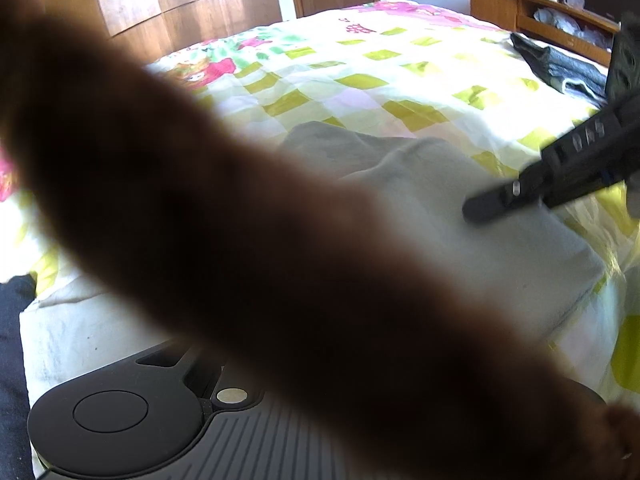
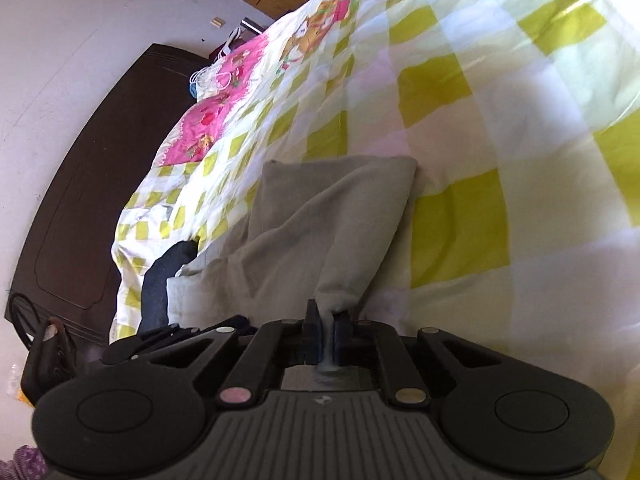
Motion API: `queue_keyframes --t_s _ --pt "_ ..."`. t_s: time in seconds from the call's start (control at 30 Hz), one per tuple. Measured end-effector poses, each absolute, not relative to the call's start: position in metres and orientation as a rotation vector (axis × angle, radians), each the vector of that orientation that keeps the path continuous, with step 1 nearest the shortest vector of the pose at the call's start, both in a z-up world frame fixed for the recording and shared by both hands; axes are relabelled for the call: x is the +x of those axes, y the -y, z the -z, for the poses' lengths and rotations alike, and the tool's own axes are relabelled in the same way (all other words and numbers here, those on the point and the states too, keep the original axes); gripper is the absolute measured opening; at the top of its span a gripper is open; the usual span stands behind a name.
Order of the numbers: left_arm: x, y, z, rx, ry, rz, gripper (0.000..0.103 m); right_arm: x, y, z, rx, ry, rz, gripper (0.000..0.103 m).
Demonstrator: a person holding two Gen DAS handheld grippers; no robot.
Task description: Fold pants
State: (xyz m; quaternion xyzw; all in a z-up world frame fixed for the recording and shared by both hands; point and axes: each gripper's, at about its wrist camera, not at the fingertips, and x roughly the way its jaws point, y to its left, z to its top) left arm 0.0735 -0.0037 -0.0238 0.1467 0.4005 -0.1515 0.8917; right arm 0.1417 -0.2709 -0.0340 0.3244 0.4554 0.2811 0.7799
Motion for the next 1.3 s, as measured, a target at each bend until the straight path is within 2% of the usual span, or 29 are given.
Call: queue_keyframes --t_s 0.07,0.33,0.53,0.6,0.7,0.87,0.97,1.07,1.3 --pt "0.072 0.011 0.022 0.286 -0.832 0.355 0.018 0.14 0.297 0.034 0.775 -0.956 -0.553 0.023" --pt "0.07 0.064 0.019 0.268 -0.795 0.517 0.02 0.11 0.368 0.018 0.785 -0.91 -0.336 0.021" --pt "0.064 0.042 0.003 0.326 -0.704 0.393 0.02 0.101 0.359 -0.021 0.709 -0.845 -0.331 0.021" --pt "0.066 0.03 0.004 0.346 -0.702 0.334 0.02 0.102 0.345 -0.036 0.684 -0.824 -0.352 0.021" --pt "0.077 0.019 0.025 0.398 -0.81 0.319 0.021 0.106 0.313 -0.061 0.644 -0.799 -0.403 0.021" --pt "0.067 -0.009 0.01 0.303 -0.762 0.317 0.023 0.115 0.249 -0.094 0.537 -0.78 -0.465 0.021" --pt "0.056 -0.038 -0.001 0.296 -0.728 0.265 0.023 0.121 0.212 -0.101 0.483 -0.801 -0.502 0.021" --pt "0.051 -0.06 0.006 0.313 -0.773 0.247 0.024 0.126 0.174 -0.099 0.438 -0.827 -0.541 0.021" --pt "0.055 -0.078 0.012 0.218 -0.805 0.263 0.024 0.135 0.096 -0.089 0.338 -0.89 -0.606 0.021"
